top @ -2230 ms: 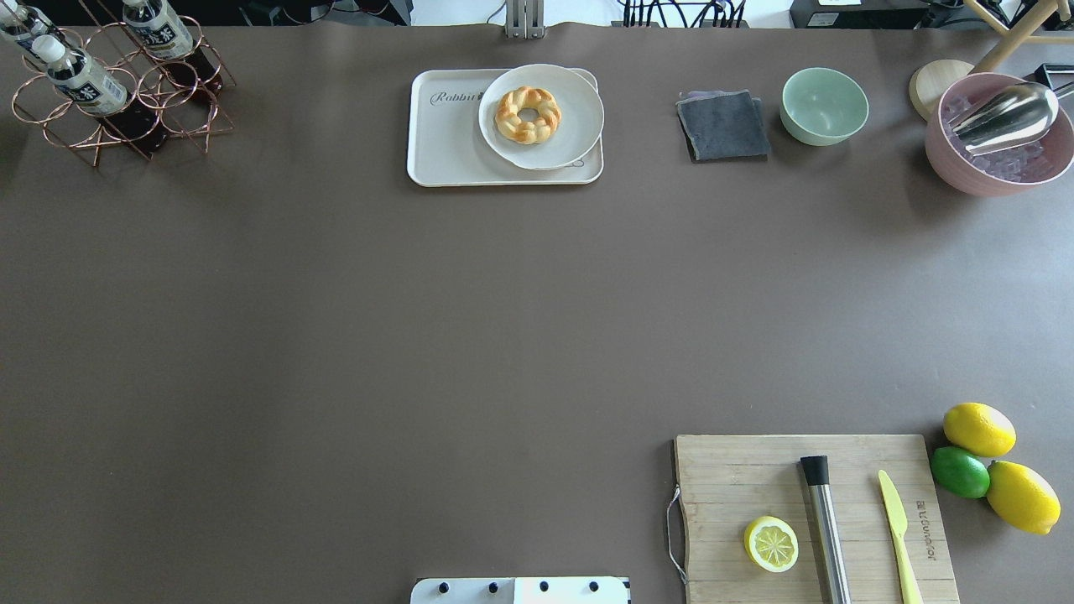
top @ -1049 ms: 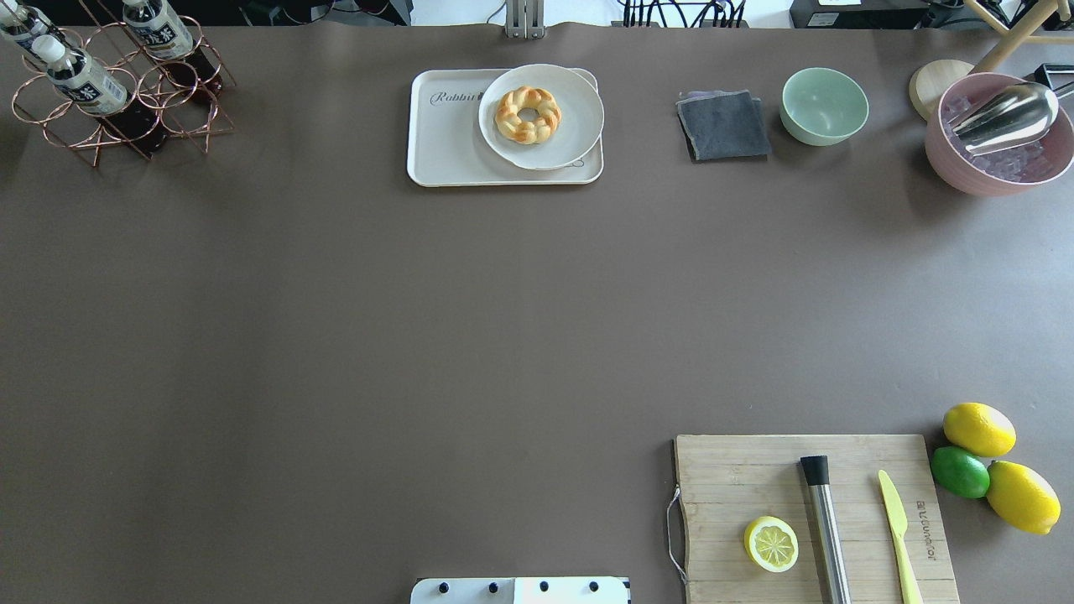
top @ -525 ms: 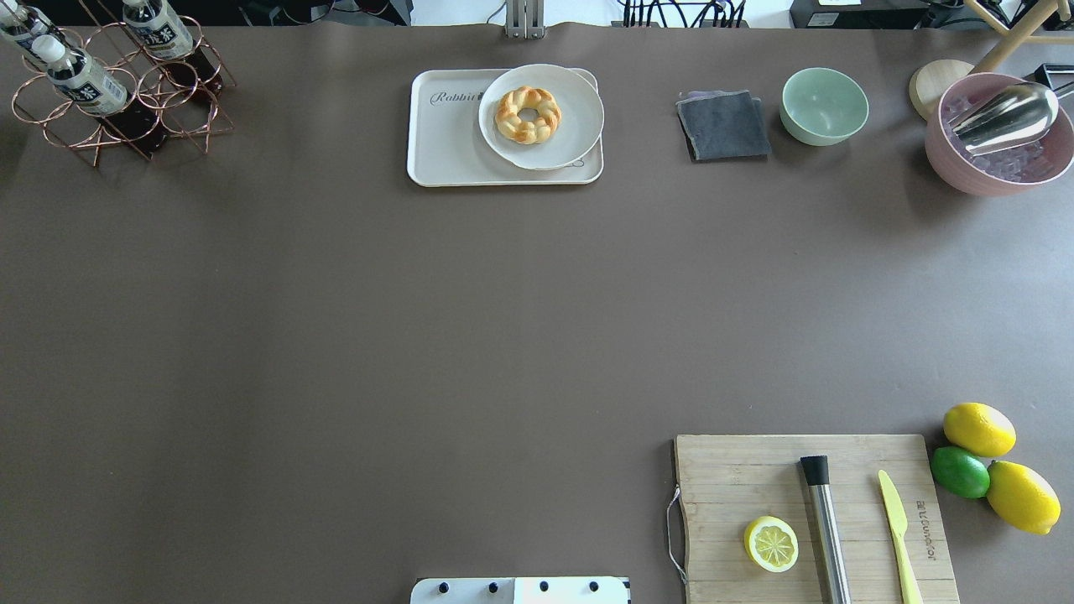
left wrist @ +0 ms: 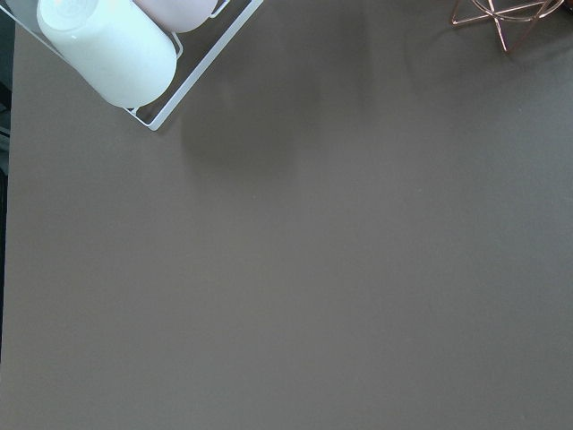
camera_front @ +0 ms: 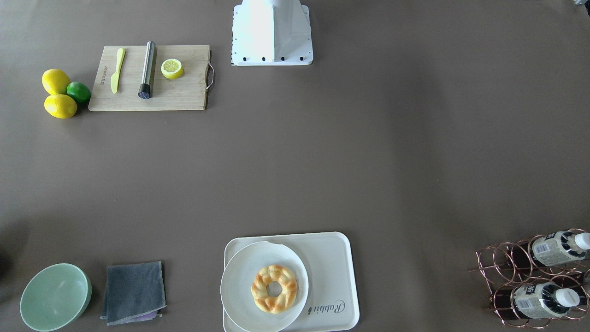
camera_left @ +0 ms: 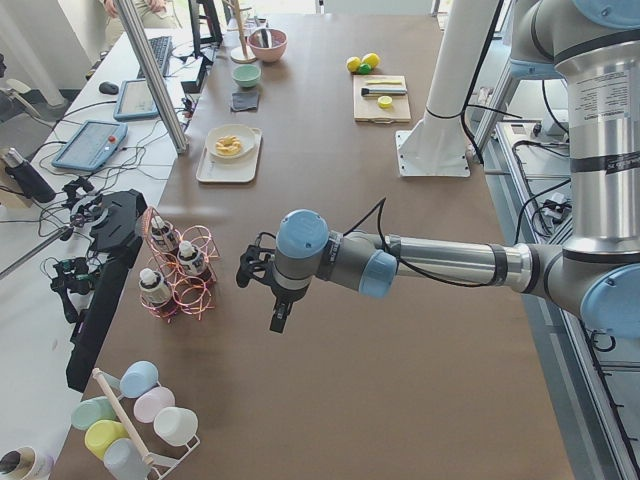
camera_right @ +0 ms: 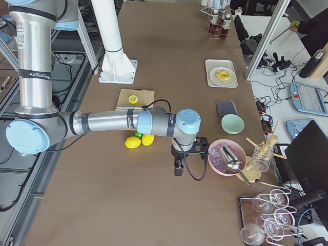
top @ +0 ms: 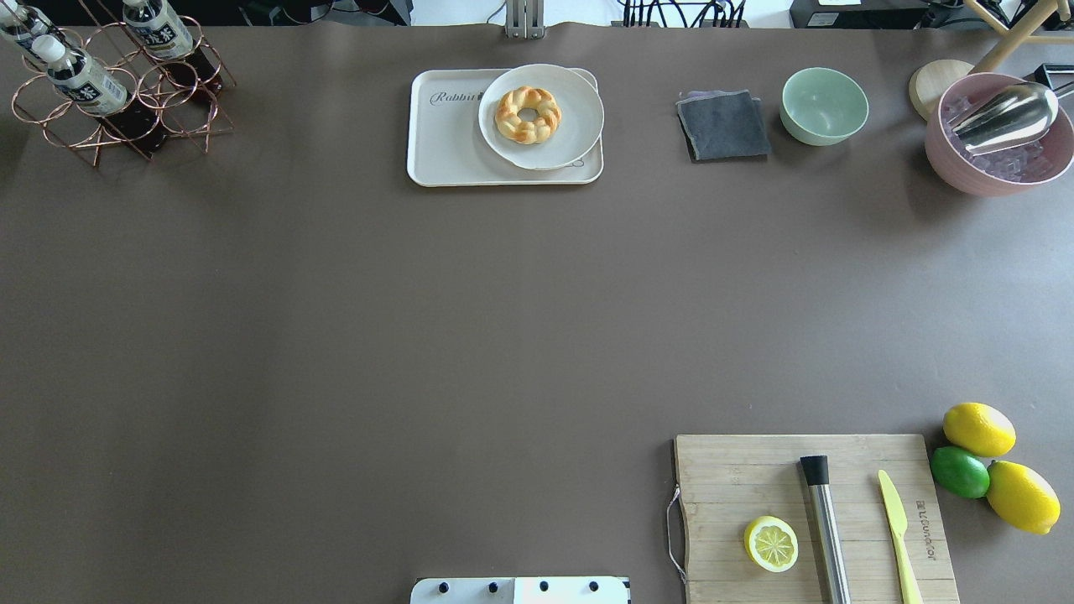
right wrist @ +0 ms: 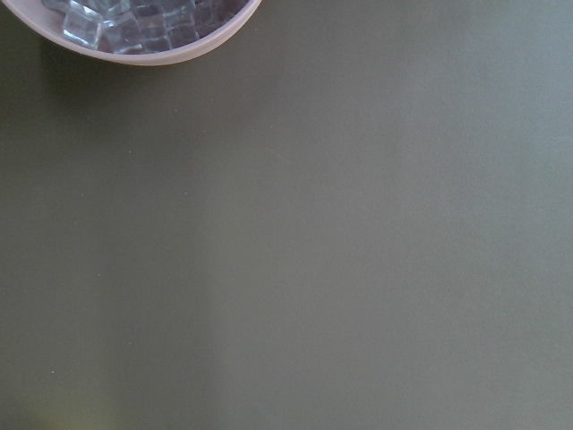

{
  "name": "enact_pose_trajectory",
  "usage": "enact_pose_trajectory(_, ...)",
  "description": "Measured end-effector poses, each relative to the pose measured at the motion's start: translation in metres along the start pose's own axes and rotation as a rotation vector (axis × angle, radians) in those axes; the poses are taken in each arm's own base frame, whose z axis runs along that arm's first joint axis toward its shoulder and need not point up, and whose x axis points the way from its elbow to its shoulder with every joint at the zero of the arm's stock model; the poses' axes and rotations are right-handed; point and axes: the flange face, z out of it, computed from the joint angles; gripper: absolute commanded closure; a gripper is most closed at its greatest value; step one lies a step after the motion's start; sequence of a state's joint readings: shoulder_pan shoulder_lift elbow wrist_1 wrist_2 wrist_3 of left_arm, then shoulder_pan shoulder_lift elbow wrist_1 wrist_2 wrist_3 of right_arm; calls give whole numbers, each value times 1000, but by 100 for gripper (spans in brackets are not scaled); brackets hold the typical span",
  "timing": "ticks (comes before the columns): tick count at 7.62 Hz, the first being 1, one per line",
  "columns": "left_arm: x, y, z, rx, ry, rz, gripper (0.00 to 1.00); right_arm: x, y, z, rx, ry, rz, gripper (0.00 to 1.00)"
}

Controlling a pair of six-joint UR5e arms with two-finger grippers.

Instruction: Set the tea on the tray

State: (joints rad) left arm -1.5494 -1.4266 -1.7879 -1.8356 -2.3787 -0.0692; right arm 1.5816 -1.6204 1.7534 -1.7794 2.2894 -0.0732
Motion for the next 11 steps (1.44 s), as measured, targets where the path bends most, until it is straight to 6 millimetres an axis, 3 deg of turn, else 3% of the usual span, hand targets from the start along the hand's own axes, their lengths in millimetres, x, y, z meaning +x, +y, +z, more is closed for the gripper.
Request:
enact_pose_trajectory(3,85,-79,-9,97,79,45,1,-6,2,-7,15,-3,-11,0)
enact_pose_trajectory(5,120,-126,-1,211,37,100,1,-7,3,-8,16,-9,-10,0)
enact_pose_trajectory(7,137,-172,25,292,-25,125,1,-10,3,-7,16,-35,-5,0)
enact_pose_trajectory(9,140,-214,47,347,-43,72,1,-14,1,-8,20,-68,2,0)
enact_pose_trajectory(11,134,-232,79,381,-76,44,2,-17,0,-10,24,-82,-1,0)
